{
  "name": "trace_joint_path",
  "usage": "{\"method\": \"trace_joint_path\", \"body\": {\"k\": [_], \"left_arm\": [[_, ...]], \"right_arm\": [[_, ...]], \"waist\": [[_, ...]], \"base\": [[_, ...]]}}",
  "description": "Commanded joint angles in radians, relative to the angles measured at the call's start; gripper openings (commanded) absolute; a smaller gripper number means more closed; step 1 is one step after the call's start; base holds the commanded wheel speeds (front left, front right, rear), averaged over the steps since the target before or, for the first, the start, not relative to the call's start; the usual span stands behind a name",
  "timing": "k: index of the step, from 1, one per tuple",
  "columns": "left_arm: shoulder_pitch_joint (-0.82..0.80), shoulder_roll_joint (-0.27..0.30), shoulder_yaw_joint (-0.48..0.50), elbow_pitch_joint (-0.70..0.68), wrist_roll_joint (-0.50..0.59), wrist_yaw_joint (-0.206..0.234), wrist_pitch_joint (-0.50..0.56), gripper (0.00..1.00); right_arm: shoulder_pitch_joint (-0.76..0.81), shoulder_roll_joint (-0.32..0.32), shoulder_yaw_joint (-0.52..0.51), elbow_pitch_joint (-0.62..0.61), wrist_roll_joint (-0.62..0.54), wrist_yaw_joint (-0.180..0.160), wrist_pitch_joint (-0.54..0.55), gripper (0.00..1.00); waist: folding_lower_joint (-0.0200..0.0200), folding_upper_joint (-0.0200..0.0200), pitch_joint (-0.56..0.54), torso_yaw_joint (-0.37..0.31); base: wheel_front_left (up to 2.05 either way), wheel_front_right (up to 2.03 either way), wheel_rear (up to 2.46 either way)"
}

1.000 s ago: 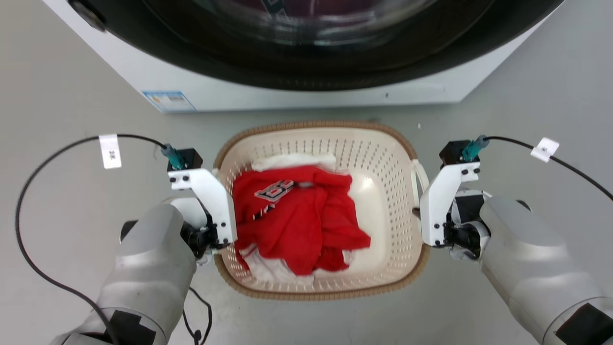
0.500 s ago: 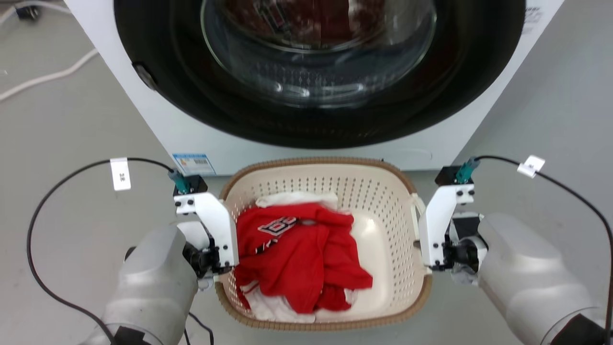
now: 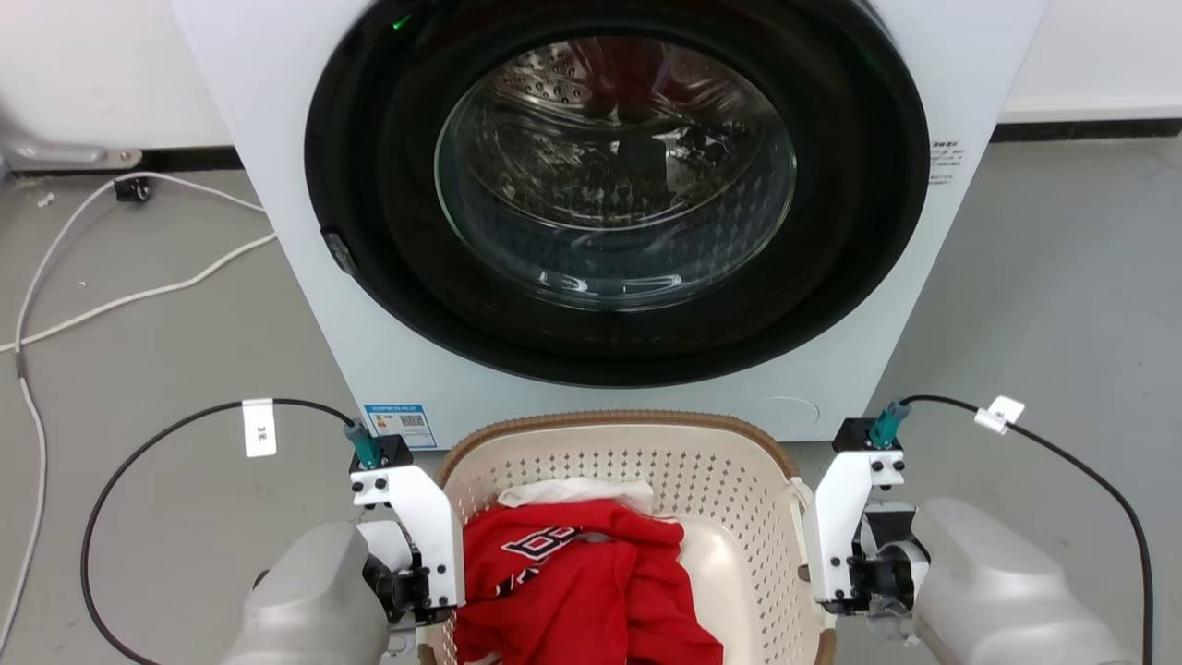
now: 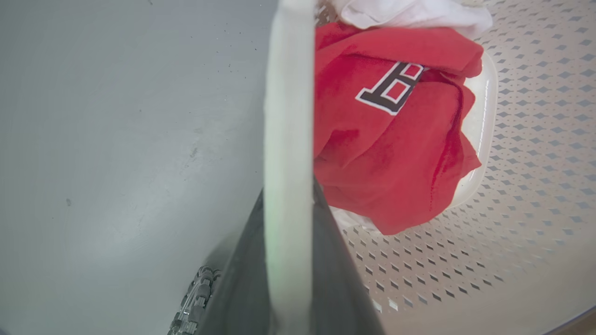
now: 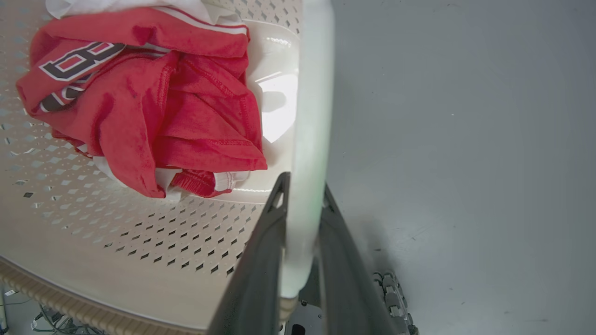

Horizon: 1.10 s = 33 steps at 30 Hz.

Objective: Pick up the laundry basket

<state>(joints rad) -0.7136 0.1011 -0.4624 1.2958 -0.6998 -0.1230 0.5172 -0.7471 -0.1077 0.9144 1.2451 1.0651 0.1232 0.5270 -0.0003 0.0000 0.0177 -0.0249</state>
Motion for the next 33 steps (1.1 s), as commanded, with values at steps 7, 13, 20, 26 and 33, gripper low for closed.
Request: {"method": "trace_joint_path", "body": {"k": [7, 13, 20, 26, 33], "left_arm": [[0.028, -0.037, -0.006, -0.012, -0.014, -0.006, 0.001, 0.0], [0.031, -0.043, -0.01, -0.012, -0.023, -0.005, 0.003, 0.0], [0.028, -0.041, -0.015, -0.012, -0.028, -0.006, -0.009, 0.0], [0.02, -0.042, -0.018, -0.012, -0.033, -0.007, -0.009, 0.0], [0.012, -0.045, -0.026, -0.012, -0.037, -0.008, -0.012, 0.0]], "right_arm": [[0.031, 0.032, 0.009, -0.004, 0.012, 0.014, -0.022, 0.0], [0.034, 0.028, 0.017, -0.005, 0.016, 0.014, -0.033, 0.0], [0.03, 0.028, 0.027, -0.003, 0.019, 0.014, -0.042, 0.0], [0.022, 0.024, 0.034, 0.001, 0.02, 0.014, -0.054, 0.0], [0.015, 0.024, 0.041, 0.003, 0.023, 0.014, -0.071, 0.0]], "waist": [[0.0003, 0.0, -0.022, 0.008], [0.0003, 0.0, -0.024, 0.013], [0.0003, 0.0, -0.019, 0.014], [0.0003, 0.0, -0.013, 0.017], [0.0003, 0.0, -0.011, 0.02]], "base": [[0.0, 0.0, 0.0], [0.0, 0.0, 0.0], [0.0, 0.0, 0.0], [0.0, 0.0, 0.0], [0.0, 0.0, 0.0]]}}
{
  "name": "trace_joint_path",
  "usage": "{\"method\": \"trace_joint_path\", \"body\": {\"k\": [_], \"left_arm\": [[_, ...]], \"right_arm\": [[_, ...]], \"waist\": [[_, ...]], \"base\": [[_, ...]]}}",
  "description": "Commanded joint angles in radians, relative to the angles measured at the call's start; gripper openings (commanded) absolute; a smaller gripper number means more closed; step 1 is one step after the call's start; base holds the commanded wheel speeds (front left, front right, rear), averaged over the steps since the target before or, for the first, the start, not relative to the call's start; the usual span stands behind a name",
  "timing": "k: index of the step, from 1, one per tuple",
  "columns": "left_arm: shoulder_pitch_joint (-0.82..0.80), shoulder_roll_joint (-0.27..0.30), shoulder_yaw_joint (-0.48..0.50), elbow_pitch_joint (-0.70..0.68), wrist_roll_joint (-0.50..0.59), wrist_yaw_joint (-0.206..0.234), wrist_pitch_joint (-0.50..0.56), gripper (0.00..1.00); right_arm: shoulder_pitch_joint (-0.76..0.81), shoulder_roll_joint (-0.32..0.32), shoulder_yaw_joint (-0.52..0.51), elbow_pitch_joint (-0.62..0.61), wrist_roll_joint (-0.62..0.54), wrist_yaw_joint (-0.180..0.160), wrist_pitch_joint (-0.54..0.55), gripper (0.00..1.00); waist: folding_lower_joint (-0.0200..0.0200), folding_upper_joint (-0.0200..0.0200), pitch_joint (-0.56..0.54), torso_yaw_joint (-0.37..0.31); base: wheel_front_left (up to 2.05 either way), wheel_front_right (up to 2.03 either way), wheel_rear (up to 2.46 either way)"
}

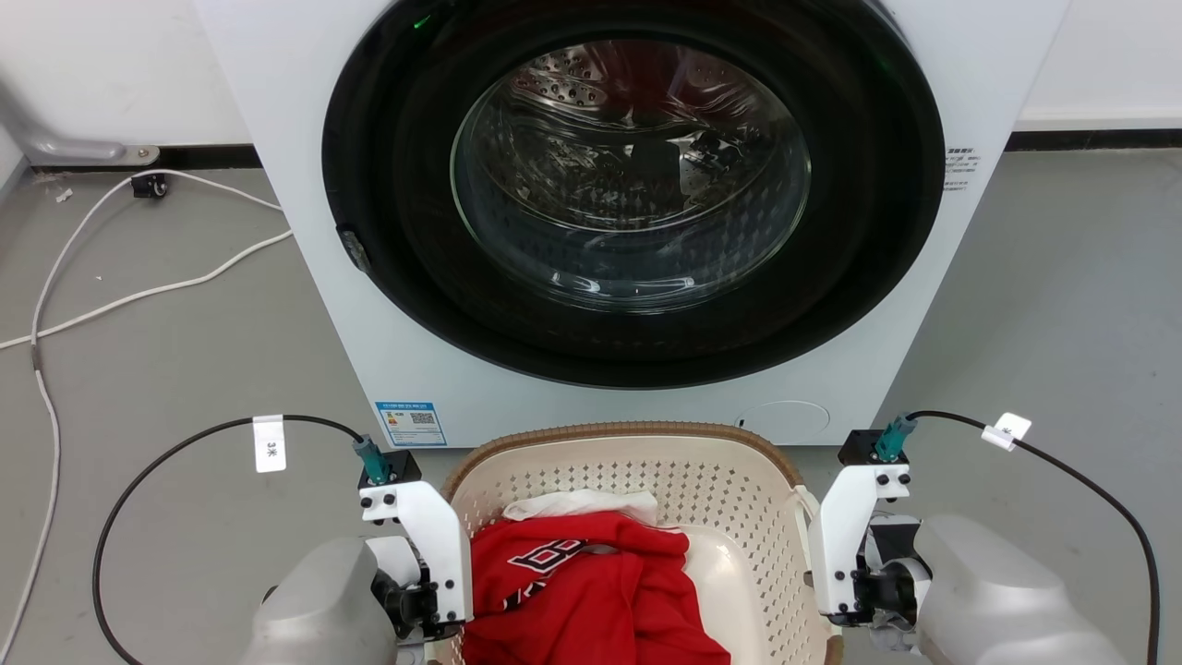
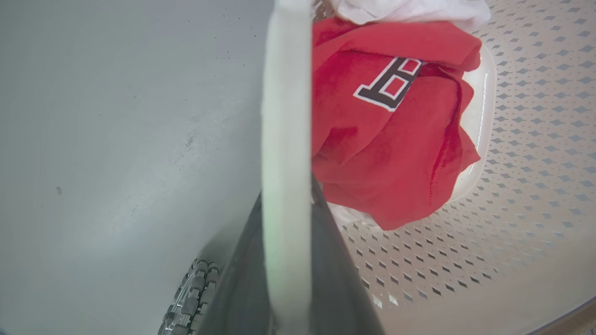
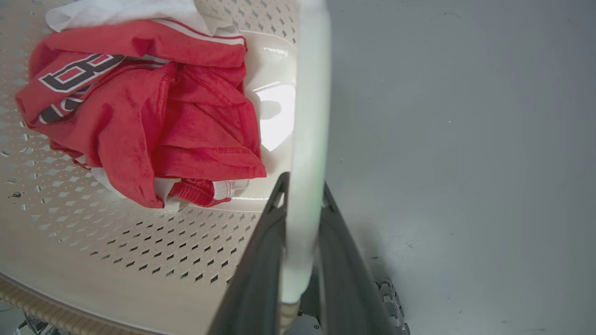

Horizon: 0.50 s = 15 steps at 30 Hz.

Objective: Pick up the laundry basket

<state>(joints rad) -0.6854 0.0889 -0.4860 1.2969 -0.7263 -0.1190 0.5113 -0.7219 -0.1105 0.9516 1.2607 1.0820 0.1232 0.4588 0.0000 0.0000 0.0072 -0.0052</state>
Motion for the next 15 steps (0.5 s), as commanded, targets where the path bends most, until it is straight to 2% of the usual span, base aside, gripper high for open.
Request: {"method": "trace_joint_path", "body": {"k": [1, 15], "left_arm": [[-0.017, -0.033, -0.003, -0.014, -0.011, -0.012, -0.006, 0.0], [-0.024, -0.03, -0.014, -0.013, -0.018, -0.014, -0.02, 0.0]], "right_arm": [[-0.011, 0.027, 0.004, -0.012, 0.007, 0.014, -0.007, 0.0], [-0.019, 0.029, 0.014, -0.007, 0.021, 0.014, -0.02, 0.0]], "waist": [[0.0, 0.0, 0.0, 0.0], [0.0, 0.0, 0.002, 0.0]], "base": [[0.0, 0.0, 0.0], [0.0, 0.0, 0.0]]}}
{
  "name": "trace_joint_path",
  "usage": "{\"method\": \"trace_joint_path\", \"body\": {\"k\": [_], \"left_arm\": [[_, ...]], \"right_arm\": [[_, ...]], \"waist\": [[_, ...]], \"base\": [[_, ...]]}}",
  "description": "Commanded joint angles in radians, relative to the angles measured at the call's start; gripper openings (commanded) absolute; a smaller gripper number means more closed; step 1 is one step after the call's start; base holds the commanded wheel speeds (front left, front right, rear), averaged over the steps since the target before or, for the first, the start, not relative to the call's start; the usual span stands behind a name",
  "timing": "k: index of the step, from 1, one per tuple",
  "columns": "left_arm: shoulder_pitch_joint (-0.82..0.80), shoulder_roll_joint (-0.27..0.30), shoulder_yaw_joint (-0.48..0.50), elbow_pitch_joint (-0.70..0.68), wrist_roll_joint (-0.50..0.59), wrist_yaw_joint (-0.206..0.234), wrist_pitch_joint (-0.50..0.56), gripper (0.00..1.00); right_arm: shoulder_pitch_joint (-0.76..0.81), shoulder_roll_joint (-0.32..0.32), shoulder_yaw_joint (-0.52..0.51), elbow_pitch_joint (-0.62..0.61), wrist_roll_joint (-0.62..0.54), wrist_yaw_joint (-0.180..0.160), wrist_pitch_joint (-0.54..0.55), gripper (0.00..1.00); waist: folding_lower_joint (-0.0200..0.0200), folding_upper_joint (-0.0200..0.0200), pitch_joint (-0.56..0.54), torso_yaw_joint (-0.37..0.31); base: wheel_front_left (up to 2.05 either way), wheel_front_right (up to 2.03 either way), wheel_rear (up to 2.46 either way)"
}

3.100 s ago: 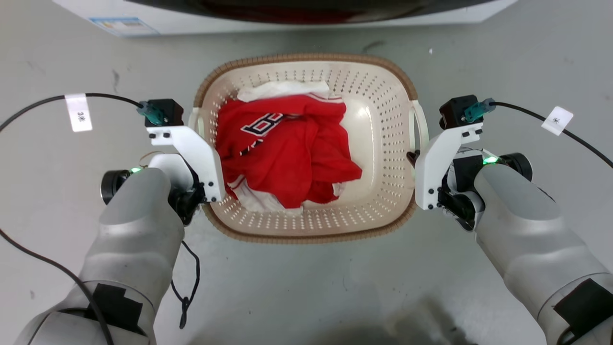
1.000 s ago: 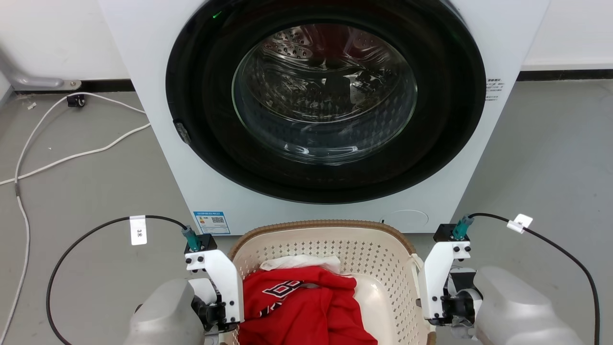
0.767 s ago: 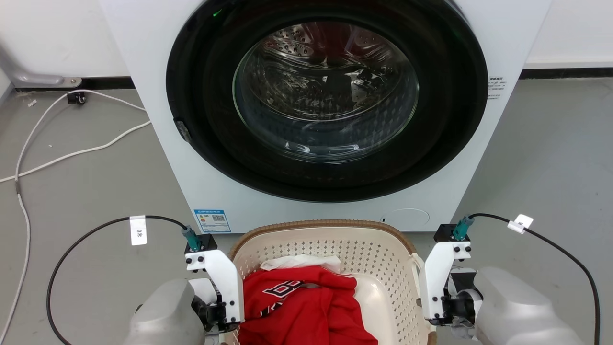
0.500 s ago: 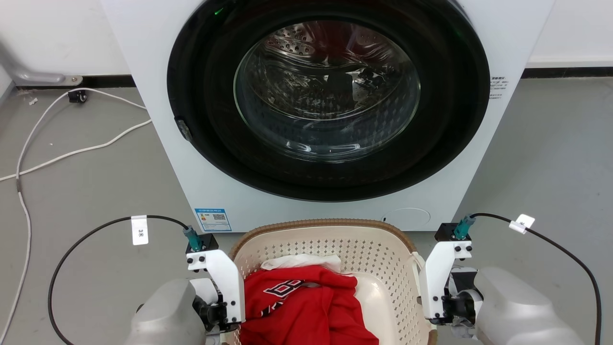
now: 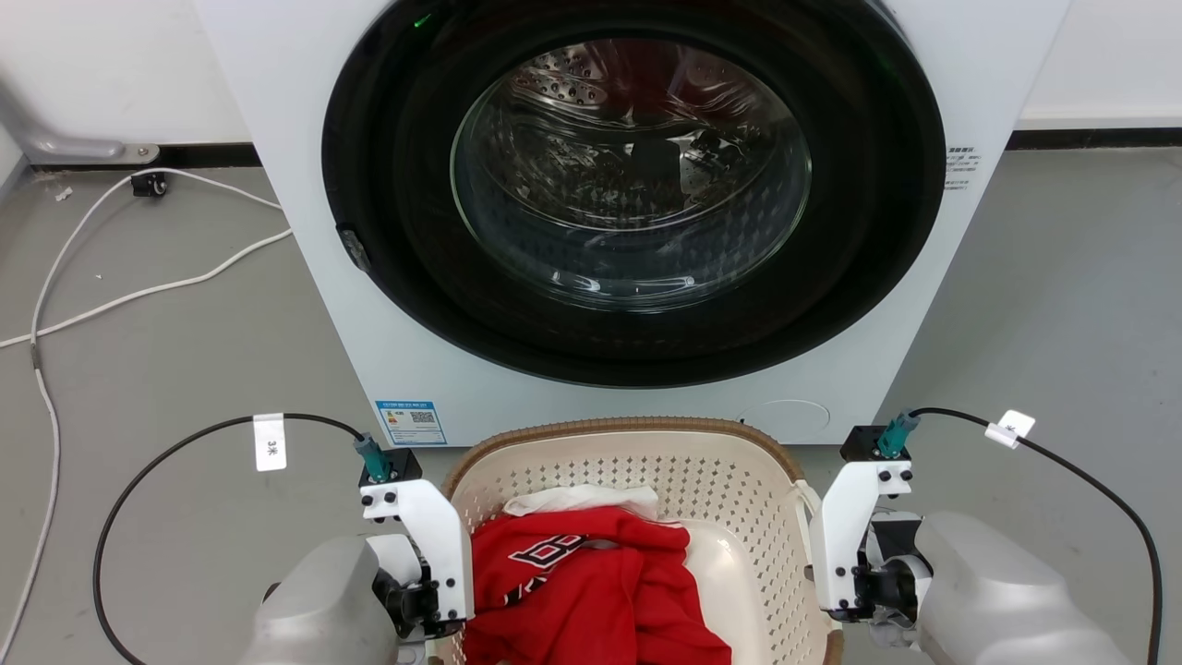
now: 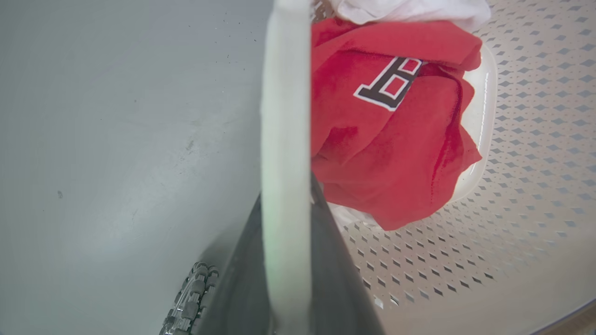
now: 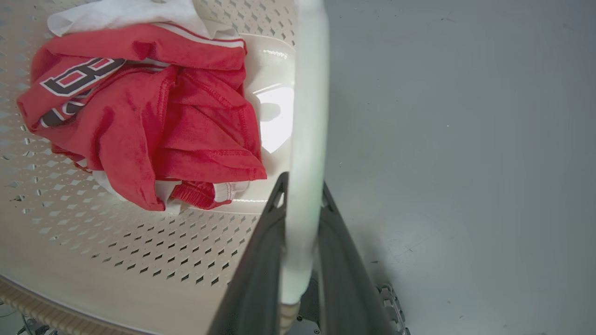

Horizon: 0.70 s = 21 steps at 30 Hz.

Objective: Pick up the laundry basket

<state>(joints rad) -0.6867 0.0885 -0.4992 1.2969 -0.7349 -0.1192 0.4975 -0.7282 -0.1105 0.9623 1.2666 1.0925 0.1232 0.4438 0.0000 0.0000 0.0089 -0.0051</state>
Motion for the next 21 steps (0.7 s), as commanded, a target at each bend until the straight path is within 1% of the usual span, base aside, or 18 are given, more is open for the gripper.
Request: {"method": "trace_joint_path", "body": {"k": [1, 21], "left_arm": [[-0.024, -0.03, -0.002, -0.013, -0.009, -0.014, -0.008, 0.0], [-0.021, -0.032, -0.02, -0.014, -0.022, -0.015, -0.018, 0.0]], "right_arm": [[-0.013, 0.029, 0.004, -0.012, 0.012, 0.014, -0.005, 0.0], [-0.014, 0.024, 0.018, -0.006, 0.029, 0.014, -0.014, 0.0]], "waist": [[0.0, 0.0, 0.0, 0.0], [0.0, 0.0, -0.005, 0.003]], "base": [[0.0, 0.0, 0.0], [0.0, 0.0, 0.0]]}}
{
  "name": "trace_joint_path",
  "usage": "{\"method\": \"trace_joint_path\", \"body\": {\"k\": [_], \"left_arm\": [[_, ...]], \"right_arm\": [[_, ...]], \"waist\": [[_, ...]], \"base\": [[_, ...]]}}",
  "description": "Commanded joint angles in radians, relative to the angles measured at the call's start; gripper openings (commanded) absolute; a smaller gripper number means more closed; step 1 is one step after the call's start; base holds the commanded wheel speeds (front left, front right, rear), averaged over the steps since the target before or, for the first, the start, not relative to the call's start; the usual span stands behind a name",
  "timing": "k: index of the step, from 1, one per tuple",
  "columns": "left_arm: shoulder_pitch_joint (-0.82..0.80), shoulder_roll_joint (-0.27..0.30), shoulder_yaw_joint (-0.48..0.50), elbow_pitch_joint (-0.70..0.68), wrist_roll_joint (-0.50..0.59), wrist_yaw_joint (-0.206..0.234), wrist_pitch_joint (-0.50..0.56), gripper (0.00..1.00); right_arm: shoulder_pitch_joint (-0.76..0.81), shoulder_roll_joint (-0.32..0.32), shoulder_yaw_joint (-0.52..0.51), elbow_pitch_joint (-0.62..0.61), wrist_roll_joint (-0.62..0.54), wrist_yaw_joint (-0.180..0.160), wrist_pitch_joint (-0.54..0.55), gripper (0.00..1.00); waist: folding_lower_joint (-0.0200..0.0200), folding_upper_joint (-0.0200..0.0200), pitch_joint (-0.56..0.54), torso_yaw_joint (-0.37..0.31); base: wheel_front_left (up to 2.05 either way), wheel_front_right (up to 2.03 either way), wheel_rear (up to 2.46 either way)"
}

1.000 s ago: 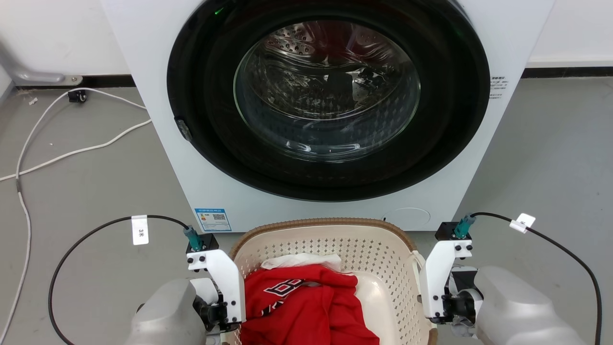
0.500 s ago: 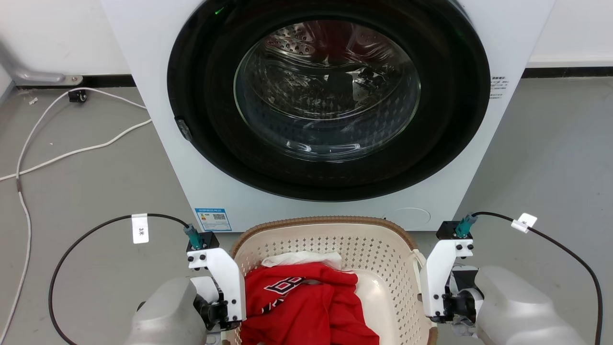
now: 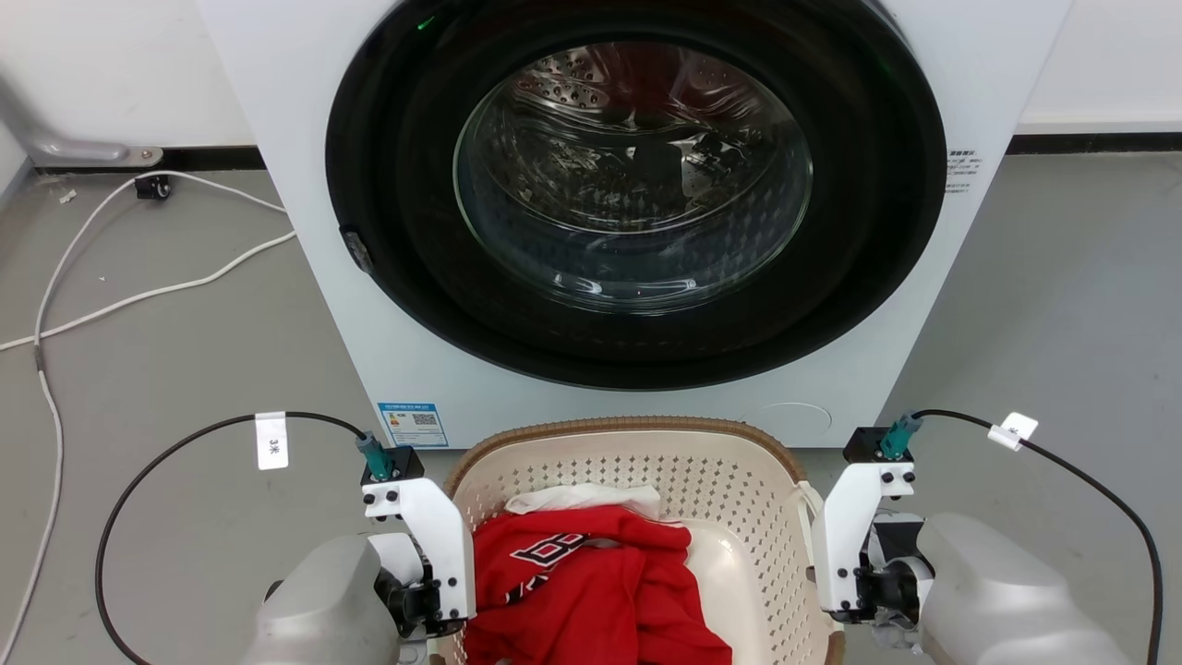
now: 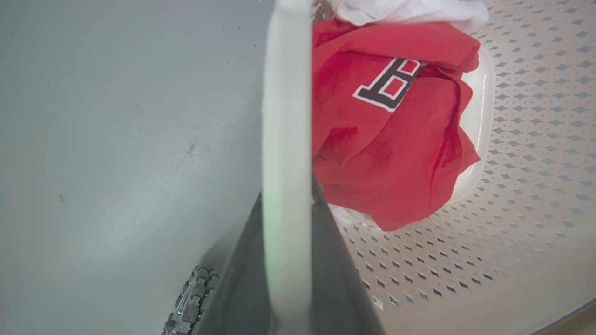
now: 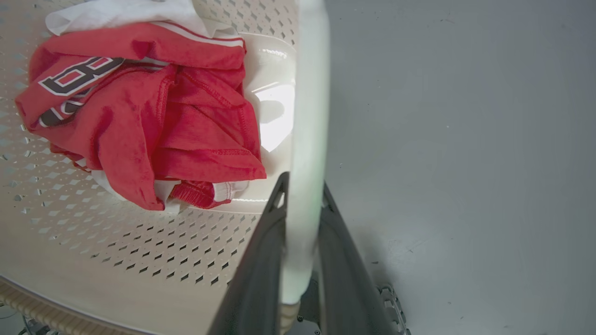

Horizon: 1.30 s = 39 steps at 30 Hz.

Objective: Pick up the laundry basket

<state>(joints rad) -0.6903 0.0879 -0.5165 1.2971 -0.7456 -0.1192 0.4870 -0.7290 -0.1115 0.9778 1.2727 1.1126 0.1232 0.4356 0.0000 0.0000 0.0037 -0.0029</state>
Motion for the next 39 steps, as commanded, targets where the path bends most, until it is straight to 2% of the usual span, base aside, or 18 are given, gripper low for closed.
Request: {"method": "trace_joint_path", "body": {"k": [1, 39], "left_arm": [[-0.018, -0.032, -0.004, -0.014, -0.011, -0.015, -0.009, 0.0], [-0.02, -0.029, -0.03, -0.014, -0.036, -0.017, -0.018, 0.0]], "right_arm": [[-0.013, 0.024, 0.004, -0.012, 0.009, 0.014, -0.005, 0.0], [-0.017, 0.023, 0.028, -0.009, 0.04, 0.014, -0.017, 0.0]], "waist": [[0.0, 0.0, 0.0, 0.002], [0.0, 0.0, 0.004, 0.002]], "base": [[0.0, 0.0, 0.0], [0.0, 0.0, 0.0]]}}
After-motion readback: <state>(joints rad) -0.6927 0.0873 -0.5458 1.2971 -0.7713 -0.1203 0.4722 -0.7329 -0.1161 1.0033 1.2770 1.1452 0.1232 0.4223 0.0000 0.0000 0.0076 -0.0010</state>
